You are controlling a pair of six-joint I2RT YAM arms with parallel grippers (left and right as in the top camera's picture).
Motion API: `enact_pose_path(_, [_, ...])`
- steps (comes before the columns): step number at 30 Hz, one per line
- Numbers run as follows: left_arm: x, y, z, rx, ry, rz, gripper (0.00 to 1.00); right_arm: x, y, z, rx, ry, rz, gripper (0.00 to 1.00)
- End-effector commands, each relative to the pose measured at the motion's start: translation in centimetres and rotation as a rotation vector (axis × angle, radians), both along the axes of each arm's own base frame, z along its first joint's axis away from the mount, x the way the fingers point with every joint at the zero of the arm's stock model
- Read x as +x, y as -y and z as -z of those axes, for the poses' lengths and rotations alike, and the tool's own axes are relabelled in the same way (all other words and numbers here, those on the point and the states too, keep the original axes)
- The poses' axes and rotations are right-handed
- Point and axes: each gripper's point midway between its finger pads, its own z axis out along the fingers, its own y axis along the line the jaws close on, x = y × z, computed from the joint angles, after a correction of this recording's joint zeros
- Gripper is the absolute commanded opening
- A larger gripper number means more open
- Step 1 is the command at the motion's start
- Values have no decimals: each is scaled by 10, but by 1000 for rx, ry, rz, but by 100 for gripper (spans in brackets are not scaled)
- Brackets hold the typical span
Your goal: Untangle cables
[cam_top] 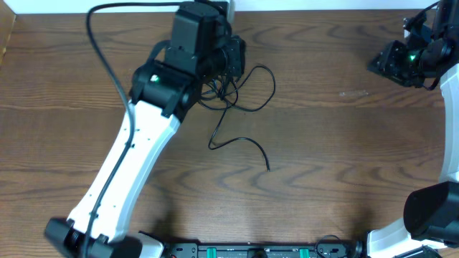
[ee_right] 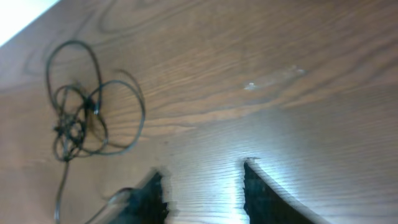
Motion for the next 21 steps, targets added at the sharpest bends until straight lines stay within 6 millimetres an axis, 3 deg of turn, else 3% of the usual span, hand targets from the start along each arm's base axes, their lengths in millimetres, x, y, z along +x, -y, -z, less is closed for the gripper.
enact_pose_path(1, [16,2,53,141,-70,39,57,1,-11,-2,37,14,-65,59])
enact_pose_path(6, [42,-2,113,279,-131,40,65,0,-11,1,18,7,-71,68])
enact_pose_path(11, [68,-14,163,316,-189,22,66,-3,-4,5,-23,-14,-51,71])
enact_pose_path(17, [89,-50,203,314,-265,-41,66,-4,-4,5,-25,-15,-57,72])
enact_pose_path(21, [79,-45,218,243,-344,35,65,-4,-4,5,-26,-15,-57,72])
